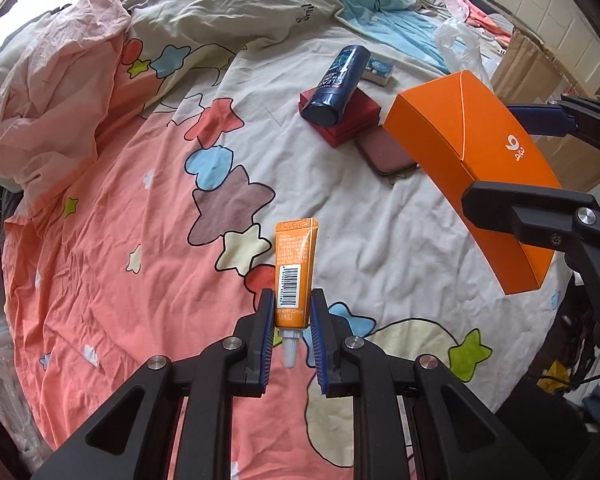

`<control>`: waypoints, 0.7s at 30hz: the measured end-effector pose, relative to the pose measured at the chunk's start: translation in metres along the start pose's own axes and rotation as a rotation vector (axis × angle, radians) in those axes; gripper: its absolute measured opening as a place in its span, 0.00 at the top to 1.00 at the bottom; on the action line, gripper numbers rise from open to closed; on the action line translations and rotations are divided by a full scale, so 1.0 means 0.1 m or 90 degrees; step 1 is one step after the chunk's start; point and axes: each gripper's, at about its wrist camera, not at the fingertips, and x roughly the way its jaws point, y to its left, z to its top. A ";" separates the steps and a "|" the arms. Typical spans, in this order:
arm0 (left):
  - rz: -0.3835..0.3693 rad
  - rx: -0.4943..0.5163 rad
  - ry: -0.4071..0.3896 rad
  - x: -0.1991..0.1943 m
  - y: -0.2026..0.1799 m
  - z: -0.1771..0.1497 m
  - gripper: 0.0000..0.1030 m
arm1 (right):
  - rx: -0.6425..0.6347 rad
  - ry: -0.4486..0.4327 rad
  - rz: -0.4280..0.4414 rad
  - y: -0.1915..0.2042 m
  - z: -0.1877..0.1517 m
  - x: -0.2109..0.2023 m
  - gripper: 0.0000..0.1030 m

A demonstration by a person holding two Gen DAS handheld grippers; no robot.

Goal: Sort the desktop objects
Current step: 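Carry the orange tube and orange printed box over the cardboard box with both tools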

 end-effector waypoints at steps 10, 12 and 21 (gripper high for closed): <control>-0.004 -0.007 -0.019 -0.48 -0.54 0.04 0.83 | 0.000 -0.022 -0.010 -0.08 -0.19 -0.67 0.22; -0.004 -0.006 -0.026 -0.57 -0.64 0.10 0.83 | 0.002 -0.025 -0.012 -0.13 -0.23 -0.80 0.22; 0.004 0.022 -0.066 -1.01 -1.17 0.38 0.83 | 0.034 -0.057 -0.037 -0.51 -0.42 -1.37 0.22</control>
